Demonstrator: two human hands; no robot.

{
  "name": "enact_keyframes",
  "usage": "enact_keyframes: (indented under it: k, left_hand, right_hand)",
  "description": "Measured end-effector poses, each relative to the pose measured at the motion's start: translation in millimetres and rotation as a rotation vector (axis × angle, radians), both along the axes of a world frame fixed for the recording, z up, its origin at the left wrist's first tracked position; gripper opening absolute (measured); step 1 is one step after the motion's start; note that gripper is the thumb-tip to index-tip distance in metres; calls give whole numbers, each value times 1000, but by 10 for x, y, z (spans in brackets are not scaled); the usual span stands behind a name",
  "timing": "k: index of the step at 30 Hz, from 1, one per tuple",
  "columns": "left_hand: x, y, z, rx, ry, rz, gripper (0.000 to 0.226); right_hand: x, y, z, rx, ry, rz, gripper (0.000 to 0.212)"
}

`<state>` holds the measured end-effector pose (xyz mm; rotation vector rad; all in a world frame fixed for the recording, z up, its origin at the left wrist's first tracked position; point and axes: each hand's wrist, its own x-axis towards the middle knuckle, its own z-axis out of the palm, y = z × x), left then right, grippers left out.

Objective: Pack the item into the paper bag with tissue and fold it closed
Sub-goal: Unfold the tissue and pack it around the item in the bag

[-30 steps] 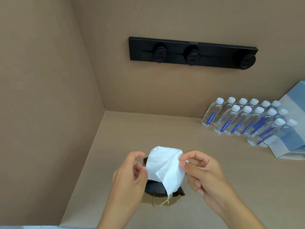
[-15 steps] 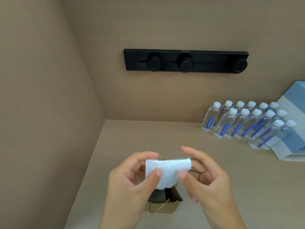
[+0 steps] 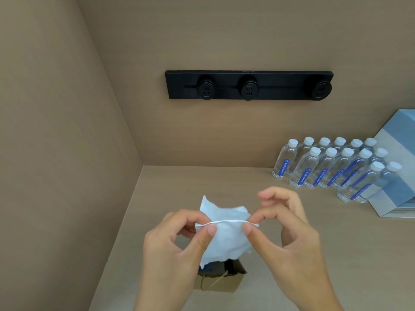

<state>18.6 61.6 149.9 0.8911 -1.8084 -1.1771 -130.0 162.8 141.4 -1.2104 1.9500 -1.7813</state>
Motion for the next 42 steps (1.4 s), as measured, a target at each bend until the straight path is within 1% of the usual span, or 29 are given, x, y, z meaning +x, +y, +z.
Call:
enact_keyframes:
  k: [3, 5, 8, 9, 10, 11, 12, 14, 15, 16, 17, 19, 21, 23, 25, 27, 28, 30, 32, 33, 35, 37, 38, 40, 42]
  left_hand:
    - [16, -35, 29, -40, -71, -42, 14]
    - [27, -54, 87, -46, -91, -134, 15]
    - [-11, -74, 187, 86, -100, -339, 24]
    - [-39, -80, 199, 126, -96, -367, 20]
    - [-70, -90, 197, 160, -72, -353, 14]
    - [-95, -109, 180, 195, -27, -308, 13]
    - [-112, -131, 149, 235, 32, -252, 16]
    - [-132, -163, 74, 320, 137, -159, 20]
    - [-141, -168, 35, 360, 167, -137, 21]
    - [-153, -165, -10, 399, 182, -133, 21]
    - [-154, -162, -59, 428, 185, -135, 22]
    - [-110, -191, -185, 436, 163, -104, 22]
    - [-12, -277, -370, 412, 135, 21, 20]
    - [69, -328, -584, 370, 23, 124, 22]
    - [67, -275, -771, 292, -156, 77, 25]
    - [11, -190, -913, 223, -313, -39, 23]
    - [-21, -168, -964, 196, -393, -92, 23]
    - [-76, -179, -1036, 163, -548, -158, 25]
    - [-111, -215, -1029, 165, -656, -107, 14]
    - [-104, -232, -1022, 158, -710, -52, 12]
    - [-50, -248, -1034, 137, -769, 19, 23]
    - [33, -224, -1060, 103, -783, -6, 17]
    - [69, -199, -1073, 98, -788, -39, 23]
    - [119, -143, -1127, 109, -813, -122, 53]
    - [129, -93, -1127, 134, -810, -172, 67]
  right_hand:
    - [-48, -1, 73, 9, -53, 85, 7]
    - [-77, -27, 138, 0, -97, 130, 6]
    - [-71, -134, 234, -14, -127, 210, 6]
    - [-80, -174, 239, -23, -151, 214, 7]
    - [-95, -209, 232, -43, -200, 210, 8]
    - [-108, -232, 215, -69, -293, 209, 11]
    - [-114, -239, 179, -87, -431, 233, 17]
    - [-93, -220, 55, -83, -747, 353, 44]
    - [-49, -205, -13, -82, -883, 415, 52]
    - [10, -192, -74, -83, -975, 454, 52]
    - [66, -180, -130, -85, -1022, 458, 47]
    - [117, -171, -230, -92, -1051, 375, 31]
    - [104, -134, -282, -45, -1019, 261, 20]
    - [124, -97, -310, 56, -962, 277, 25]
    - [189, -91, -331, 171, -913, 345, 28]
    - [220, -121, -403, 258, -894, 328, 27]
    - [215, -141, -447, 306, -867, 285, 25]
    - [195, -180, -516, 434, -739, 208, 21]
    - [165, -213, -545, 567, -588, 189, 24]
    - [140, -219, -551, 636, -507, 182, 21]
    - [70, -241, -557, 762, -326, 164, 4]
    - [-13, -256, -578, 845, -198, 187, 13]
    - [-47, -276, -587, 887, -166, 204, 13]
    - [-78, -331, -597, 989, -80, 261, 14]
    - [-61, -411, -600, 1112, 73, 354, 18]
